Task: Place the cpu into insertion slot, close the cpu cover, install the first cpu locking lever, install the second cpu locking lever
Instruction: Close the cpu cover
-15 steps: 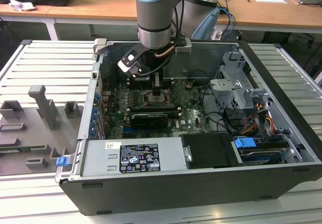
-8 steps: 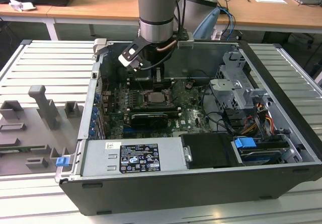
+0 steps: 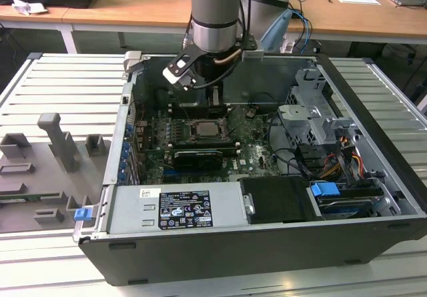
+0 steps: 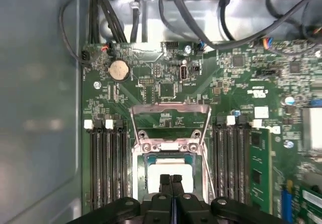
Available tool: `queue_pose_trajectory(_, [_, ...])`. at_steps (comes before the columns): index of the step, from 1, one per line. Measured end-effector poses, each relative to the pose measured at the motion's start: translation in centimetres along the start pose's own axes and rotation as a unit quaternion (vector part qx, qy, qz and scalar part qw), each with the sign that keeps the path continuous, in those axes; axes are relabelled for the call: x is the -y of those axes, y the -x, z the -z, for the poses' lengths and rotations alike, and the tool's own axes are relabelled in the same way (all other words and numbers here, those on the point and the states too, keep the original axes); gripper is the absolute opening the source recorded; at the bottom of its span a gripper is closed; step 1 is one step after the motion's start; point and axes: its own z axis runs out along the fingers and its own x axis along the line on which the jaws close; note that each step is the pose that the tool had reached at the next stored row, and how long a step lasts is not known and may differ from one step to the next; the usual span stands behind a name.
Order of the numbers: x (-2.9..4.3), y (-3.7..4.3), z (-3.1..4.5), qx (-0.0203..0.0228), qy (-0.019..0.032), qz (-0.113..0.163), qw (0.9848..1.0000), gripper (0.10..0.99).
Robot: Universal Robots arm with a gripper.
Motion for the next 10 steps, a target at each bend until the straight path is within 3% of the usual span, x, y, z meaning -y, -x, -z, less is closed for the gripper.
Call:
queue_pose_trajectory(4, [-0.21, -0.06, 2.11, 0.0, -0.0009, 0.0, 1.0, 0.106])
queue_pose_trajectory(5, [-1.35, -0.08, 2.12, -0.0001, -0.0082, 0.0, 1.0, 0.106])
queue_pose_trajectory(6, [-2.27, -0.09, 2.07, -0.0001, -0.0122, 0.0, 0.9999, 0.106])
queue_pose_trajectory(9, [-2.95, -0.09, 2.03, -0.0005, -0.0131, 0.0, 0.9999, 0.106])
queue_pose_trajectory(10, [-3.52, -0.1, 1.99, -0.0006, -0.0131, 0.0, 0.9999, 0.106])
